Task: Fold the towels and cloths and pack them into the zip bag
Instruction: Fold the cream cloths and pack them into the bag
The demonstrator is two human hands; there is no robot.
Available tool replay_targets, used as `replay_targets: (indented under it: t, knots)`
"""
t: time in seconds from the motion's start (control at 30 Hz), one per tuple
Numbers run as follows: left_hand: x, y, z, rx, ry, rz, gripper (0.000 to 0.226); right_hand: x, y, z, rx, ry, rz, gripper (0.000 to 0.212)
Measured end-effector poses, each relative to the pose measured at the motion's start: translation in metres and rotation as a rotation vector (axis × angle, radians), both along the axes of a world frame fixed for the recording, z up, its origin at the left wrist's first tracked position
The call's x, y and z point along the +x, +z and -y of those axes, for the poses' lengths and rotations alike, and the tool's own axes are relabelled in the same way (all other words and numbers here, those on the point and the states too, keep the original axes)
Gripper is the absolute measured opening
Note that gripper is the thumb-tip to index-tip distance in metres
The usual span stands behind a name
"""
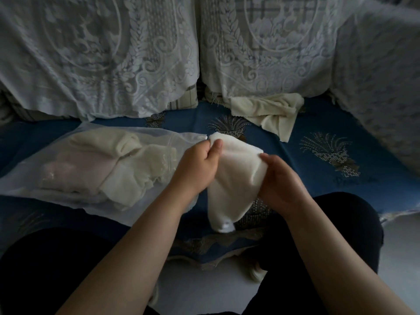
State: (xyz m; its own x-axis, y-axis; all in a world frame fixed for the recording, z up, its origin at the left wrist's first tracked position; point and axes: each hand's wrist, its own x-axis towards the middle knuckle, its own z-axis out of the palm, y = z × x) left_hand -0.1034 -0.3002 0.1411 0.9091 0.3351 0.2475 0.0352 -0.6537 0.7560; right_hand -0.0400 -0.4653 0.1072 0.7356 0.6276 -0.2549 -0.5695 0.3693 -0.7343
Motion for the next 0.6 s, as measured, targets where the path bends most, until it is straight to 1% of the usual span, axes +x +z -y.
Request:
replay_targets:
  t: [0.03, 0.07, 0.1, 0.17, 0.2, 0.27, 0.33, 0.37, 0.43, 0.47, 0.53, 0.6]
  knots:
    - [0.0, 0.001, -0.001, -0.026, 0.014, 0.035, 0.044, 0.002, 0.002, 0.001, 0.007, -0.042, -0.01, 0.033]
    - [0.001, 0.002, -0.003, -0.08, 0.037, 0.058, 0.045, 0.004, 0.005, 0.003, 0.023, -0.041, -0.006, 0.034]
    - [0.001, 0.004, -0.004, -0.161, 0.054, 0.061, 0.047, 0.003, 0.009, 0.004, 0.061, 0.017, -0.001, 0.04]
    - [0.003, 0.007, -0.007, -0.428, 0.029, 0.019, 0.048, 0.0, 0.015, 0.006, 0.091, 0.171, 0.002, 0.052]
    - [0.003, 0.01, -0.008, -0.591, -0.008, -0.014, 0.044, -0.001, 0.016, 0.008, 0.087, 0.233, 0.002, 0.053]
    - [0.003, 0.013, -0.009, -0.849, -0.091, -0.086, 0.039, -0.005, 0.018, 0.01, 0.081, 0.285, 0.009, 0.042]
    - [0.002, 0.014, -0.013, -1.036, -0.168, -0.145, 0.037, -0.004, 0.021, 0.01, 0.048, 0.183, 0.048, 0.038]
    - [0.001, 0.014, -0.015, -1.095, -0.217, -0.164, 0.035, -0.003, 0.022, 0.01, -0.005, 0.076, 0.094, 0.039]
    - [-0.001, 0.012, -0.017, -1.113, -0.302, -0.185, 0.03, 0.002, 0.025, 0.012, -0.128, -0.177, 0.184, 0.038]
    - [0.0, 0.012, -0.019, -1.075, -0.285, -0.197, 0.03, 0.005, 0.027, 0.015, -0.174, -0.258, 0.221, 0.035]
    - [0.003, 0.014, -0.022, -0.961, -0.158, -0.206, 0.037, 0.008, 0.031, 0.021, -0.287, -0.363, 0.328, 0.025]
    - [0.005, 0.015, -0.026, -0.851, -0.026, -0.143, 0.046, 0.01, 0.036, 0.03, -0.424, -0.456, 0.472, 0.018]
